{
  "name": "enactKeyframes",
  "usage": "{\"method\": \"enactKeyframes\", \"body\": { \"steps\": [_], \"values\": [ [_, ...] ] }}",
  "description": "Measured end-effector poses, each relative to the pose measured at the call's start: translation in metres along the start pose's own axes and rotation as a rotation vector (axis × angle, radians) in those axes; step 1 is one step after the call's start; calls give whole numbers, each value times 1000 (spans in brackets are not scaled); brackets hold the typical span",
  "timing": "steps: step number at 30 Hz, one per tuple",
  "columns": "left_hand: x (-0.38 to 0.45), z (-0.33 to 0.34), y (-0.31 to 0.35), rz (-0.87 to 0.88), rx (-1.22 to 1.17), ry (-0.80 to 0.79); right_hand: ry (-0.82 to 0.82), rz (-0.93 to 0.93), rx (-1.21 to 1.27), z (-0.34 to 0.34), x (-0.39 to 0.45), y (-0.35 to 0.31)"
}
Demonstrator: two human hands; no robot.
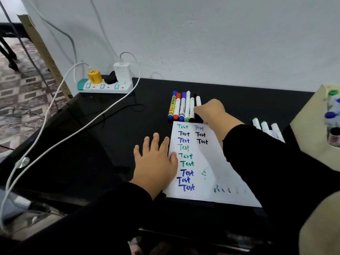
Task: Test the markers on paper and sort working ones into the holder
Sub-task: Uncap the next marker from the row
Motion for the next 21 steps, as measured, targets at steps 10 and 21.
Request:
{"method": "enactKeyframes", "body": {
  "steps": [10,21],
  "values": [
    [-4,-2,-1,4,-57,5,-2,88,485,-45,-53,22],
    [-29,-31,1,188,-485,183,-160,25,446,-69,-117,45]
  ]
}}
Point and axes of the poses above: each hand's wrist, its own x-axis towards the middle knuckle, its own z-axis out of the palm, y = z × x, the point moved 2 cm from there along x, towards the middle knuckle, and after that the axes turned 5 degrees about x, right-handed, at the moved point
